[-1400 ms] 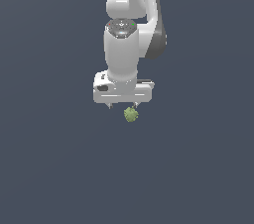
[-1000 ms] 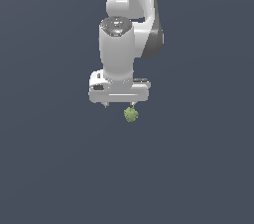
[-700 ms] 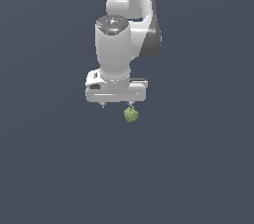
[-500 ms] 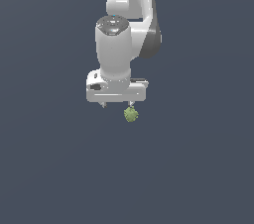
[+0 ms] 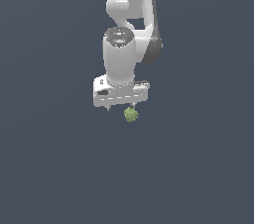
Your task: Pick up the object and move it to a goal position.
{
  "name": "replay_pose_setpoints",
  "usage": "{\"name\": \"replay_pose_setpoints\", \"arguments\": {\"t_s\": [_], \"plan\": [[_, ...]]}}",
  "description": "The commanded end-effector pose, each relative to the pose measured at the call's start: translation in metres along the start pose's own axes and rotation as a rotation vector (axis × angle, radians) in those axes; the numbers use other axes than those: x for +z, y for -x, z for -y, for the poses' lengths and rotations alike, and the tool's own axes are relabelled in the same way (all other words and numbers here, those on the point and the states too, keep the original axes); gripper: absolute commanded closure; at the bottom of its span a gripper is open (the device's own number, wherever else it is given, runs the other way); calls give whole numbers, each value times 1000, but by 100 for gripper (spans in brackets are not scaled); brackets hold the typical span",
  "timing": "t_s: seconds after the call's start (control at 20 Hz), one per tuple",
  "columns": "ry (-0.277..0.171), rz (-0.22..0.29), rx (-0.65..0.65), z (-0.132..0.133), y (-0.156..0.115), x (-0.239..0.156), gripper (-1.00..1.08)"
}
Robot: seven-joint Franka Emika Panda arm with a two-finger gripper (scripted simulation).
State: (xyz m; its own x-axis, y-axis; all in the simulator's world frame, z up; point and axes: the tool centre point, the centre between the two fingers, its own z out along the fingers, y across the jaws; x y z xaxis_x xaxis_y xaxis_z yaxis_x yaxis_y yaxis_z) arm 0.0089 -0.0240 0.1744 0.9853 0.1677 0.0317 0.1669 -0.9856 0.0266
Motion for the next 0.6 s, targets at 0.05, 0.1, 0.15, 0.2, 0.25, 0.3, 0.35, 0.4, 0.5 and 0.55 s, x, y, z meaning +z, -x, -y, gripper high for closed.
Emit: {"name": "replay_pose_setpoints", "arguments": {"t_s": [0.05, 0.1, 0.15, 0.2, 0.25, 0.3, 0.35, 0.4, 0.5, 0.55], "plan": [[-5, 8, -79, 11, 8, 18, -92], [-7, 10, -106, 15, 11, 24, -92], [-9, 12, -134, 19, 14, 31, -92], [-11, 14, -162, 23, 17, 37, -92], [-14, 16, -187, 26, 20, 42, -92], [-16, 18, -211, 30, 22, 47, -92], [-18, 19, -233, 33, 25, 52, -92], [-20, 21, -253, 36, 27, 56, -92], [-24, 23, -288, 41, 32, 63, -92], [-25, 24, -303, 43, 34, 66, -92]]}}
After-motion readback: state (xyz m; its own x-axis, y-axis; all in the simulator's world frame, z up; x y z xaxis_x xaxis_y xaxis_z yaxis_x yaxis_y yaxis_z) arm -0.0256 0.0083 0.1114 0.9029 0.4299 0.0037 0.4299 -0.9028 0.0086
